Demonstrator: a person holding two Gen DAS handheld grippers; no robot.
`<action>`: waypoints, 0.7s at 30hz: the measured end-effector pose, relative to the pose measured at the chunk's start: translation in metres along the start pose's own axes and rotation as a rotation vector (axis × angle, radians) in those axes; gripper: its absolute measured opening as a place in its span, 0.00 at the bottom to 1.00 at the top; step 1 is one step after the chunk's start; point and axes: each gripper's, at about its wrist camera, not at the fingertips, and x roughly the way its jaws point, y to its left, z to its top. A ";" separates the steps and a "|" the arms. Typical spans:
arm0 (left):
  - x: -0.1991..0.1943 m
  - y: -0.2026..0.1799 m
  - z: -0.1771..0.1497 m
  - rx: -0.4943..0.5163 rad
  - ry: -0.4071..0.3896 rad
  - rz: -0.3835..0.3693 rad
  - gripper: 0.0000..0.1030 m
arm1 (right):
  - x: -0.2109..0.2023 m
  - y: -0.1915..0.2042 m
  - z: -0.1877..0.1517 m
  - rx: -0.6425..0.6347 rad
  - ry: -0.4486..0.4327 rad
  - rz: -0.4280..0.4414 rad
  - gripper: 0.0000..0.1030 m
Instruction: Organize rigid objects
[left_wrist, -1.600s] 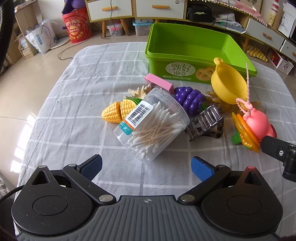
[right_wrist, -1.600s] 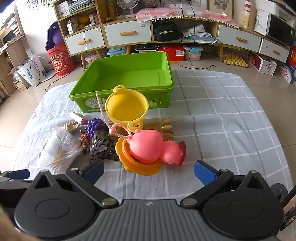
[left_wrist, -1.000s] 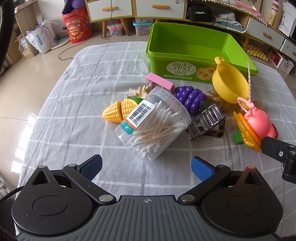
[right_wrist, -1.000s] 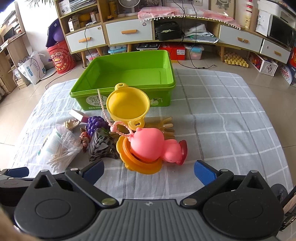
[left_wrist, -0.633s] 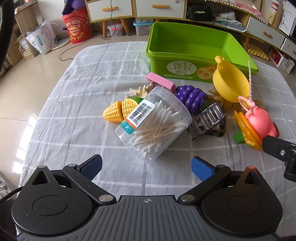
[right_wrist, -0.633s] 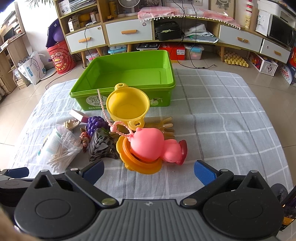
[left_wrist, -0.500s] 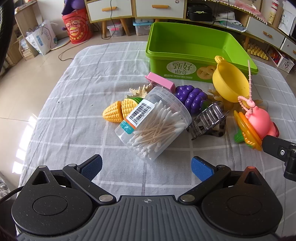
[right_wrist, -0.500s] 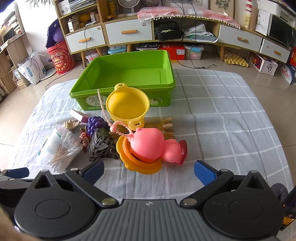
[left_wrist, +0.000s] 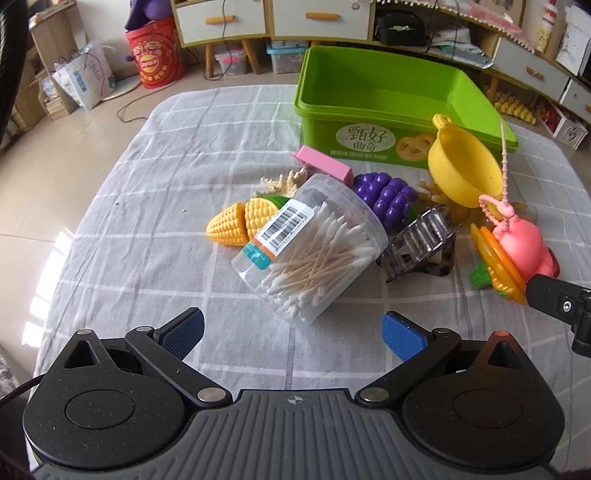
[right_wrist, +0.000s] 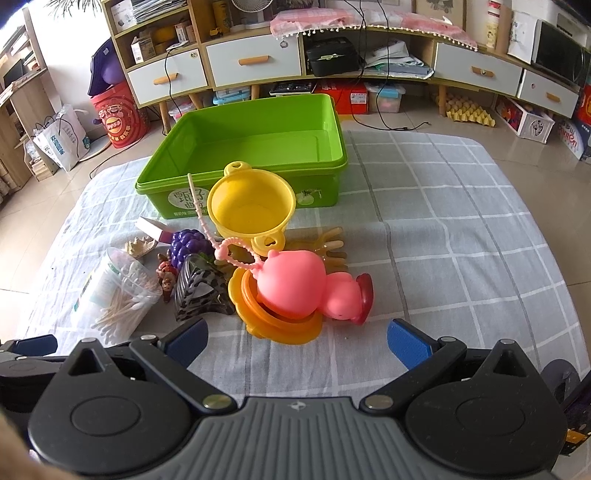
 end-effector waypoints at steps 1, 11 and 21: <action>0.000 0.001 0.000 0.002 -0.010 -0.011 0.98 | 0.001 -0.001 0.000 0.004 0.002 0.003 0.89; 0.012 0.020 -0.002 -0.025 -0.143 -0.128 0.98 | 0.014 -0.015 -0.001 0.047 -0.029 0.113 0.89; 0.018 0.021 0.000 0.026 -0.263 -0.167 0.94 | 0.030 -0.018 0.004 0.080 -0.125 0.147 0.77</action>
